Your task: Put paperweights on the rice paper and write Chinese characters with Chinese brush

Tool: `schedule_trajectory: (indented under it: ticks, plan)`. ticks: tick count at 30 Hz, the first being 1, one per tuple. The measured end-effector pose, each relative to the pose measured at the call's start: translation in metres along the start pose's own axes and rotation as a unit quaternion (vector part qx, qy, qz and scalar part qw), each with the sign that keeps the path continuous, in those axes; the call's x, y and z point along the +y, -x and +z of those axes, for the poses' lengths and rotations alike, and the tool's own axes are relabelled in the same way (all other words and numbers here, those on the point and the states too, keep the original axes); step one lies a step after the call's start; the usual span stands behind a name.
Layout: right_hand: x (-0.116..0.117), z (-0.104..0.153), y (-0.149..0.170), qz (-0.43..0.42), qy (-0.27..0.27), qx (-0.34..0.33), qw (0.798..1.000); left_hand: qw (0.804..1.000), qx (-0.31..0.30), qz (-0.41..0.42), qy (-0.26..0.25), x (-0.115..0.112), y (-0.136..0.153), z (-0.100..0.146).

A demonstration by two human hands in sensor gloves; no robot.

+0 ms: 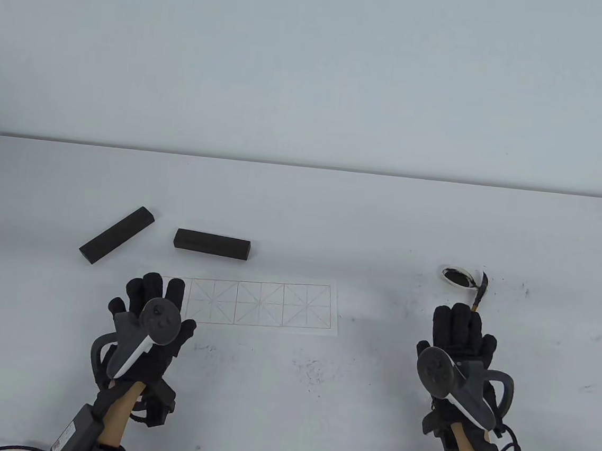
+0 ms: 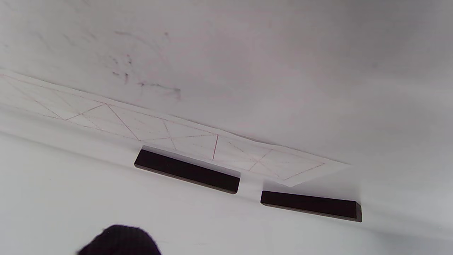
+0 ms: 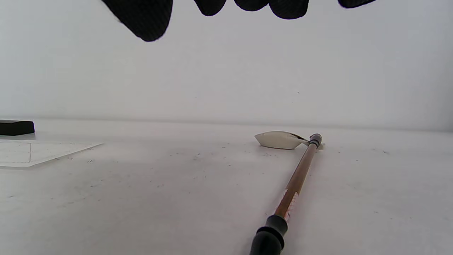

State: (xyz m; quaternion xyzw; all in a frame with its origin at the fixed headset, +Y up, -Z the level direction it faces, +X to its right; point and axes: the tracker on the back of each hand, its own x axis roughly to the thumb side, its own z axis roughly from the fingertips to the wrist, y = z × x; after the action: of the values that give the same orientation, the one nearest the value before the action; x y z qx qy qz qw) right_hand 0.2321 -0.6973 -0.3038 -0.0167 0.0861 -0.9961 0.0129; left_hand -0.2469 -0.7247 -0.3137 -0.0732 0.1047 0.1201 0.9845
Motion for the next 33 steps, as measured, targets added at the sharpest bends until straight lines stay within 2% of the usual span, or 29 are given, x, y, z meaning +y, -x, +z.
schedule_trajectory:
  ticks: [15, 33]
  plan:
    - [-0.0008, -0.0012, 0.0065, -0.004, -0.007, 0.010, 1.000, 1.000, -0.027, -0.005, -0.001, 0.0008, -0.0024, 0.0022]
    - [-0.0009, -0.0002, 0.0063, -0.013, -0.027, -0.005, 1.000, 1.000, -0.018, 0.002, 0.020, -0.0049, 0.0008, -0.0020]
